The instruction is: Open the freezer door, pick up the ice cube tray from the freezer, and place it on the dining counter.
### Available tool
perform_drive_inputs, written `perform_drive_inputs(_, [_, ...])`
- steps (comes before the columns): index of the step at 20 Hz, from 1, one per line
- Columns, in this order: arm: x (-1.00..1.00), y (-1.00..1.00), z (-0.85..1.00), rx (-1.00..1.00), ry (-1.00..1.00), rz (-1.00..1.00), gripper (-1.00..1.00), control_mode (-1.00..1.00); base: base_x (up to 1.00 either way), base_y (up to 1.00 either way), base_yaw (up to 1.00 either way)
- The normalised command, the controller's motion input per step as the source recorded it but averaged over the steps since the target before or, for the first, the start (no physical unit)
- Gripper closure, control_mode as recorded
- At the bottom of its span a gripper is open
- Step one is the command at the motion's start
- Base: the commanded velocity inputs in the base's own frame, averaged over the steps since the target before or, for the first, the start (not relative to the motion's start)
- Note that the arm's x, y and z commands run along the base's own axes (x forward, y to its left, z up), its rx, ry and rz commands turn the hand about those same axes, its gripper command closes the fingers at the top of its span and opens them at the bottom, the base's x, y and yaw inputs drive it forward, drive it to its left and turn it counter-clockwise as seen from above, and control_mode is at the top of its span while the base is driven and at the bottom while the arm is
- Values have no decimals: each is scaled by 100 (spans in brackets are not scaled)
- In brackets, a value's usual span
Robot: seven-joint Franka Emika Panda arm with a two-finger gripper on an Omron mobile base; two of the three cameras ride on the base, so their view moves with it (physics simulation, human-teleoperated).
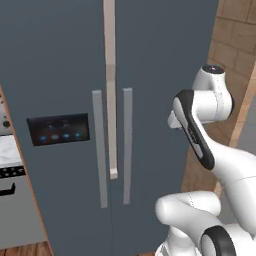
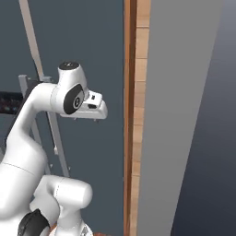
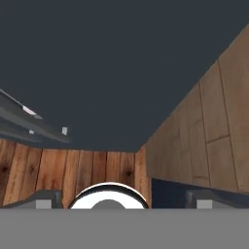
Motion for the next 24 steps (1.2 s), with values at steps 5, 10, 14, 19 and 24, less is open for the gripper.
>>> perform_drive_inputs(5, [0,0,0,0,0,0,-100,100,43,1,0])
perform_drive_inputs(10, [0,0,0,0,0,0,-100,100,37,9,1])
perform_drive_inputs(14, [0,0,0,0,0,0,-100,100,9,-3,3])
perform_drive_inputs(19, [-33,10,-10,-1,0,4,-100,-100,-1,0,0])
perform_drive_inputs(24, [-82,92,-26,-9,-2,12,-100,-100,0,0,0])
